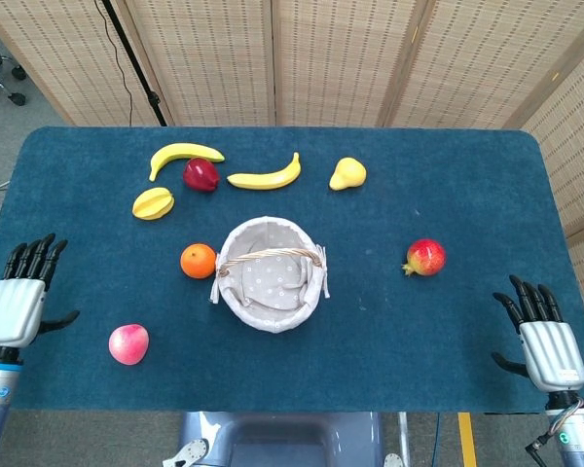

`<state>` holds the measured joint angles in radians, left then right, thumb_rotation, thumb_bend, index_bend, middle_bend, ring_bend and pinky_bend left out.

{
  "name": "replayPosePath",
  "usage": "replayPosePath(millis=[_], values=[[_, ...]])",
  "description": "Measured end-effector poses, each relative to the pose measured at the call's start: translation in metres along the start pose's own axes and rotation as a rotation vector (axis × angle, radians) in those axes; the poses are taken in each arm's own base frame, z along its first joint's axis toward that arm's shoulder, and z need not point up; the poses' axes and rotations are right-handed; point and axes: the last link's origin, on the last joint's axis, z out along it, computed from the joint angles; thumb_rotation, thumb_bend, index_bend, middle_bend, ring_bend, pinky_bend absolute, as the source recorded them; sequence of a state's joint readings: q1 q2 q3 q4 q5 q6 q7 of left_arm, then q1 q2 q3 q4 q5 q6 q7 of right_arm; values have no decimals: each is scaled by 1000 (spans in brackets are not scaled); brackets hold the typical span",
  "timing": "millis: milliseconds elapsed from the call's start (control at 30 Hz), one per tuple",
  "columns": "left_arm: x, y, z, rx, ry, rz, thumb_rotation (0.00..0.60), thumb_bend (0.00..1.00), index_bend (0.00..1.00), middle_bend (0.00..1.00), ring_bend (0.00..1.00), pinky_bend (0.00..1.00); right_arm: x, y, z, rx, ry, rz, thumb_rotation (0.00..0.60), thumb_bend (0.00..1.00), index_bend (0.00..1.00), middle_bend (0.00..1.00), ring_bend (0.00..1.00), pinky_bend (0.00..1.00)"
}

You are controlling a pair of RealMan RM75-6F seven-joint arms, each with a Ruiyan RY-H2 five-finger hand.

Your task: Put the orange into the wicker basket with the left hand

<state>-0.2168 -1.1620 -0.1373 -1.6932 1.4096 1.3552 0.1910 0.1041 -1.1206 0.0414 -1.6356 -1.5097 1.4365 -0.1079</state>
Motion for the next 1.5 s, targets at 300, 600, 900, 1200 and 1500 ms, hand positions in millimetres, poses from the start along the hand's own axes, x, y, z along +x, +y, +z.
replayPosePath(millis=[300,600,900,1200,1500], values=[[-23,42,37,-125,-48,-37,600,0,0,0,0,0,5,2,-2,-3,18,9,600,0,184,0,0,0],[-55,64,66,-189,-93,-60,600,0,0,0,0,0,12,2,-7,1,40,22,600,0,183,0,0,0],[-87,71,95,-215,-99,-107,600,0,4,0,0,0,15,2,-10,11,41,35,600,0,184,0,0,0],[-107,106,112,-303,-124,-153,600,0,11,0,0,0,18,-1,-13,27,49,38,600,0,185,0,0,0],[-118,132,111,-353,-101,-145,600,3,310,223,271,299,20,2,-15,19,56,44,600,0,185,0,0,0]])
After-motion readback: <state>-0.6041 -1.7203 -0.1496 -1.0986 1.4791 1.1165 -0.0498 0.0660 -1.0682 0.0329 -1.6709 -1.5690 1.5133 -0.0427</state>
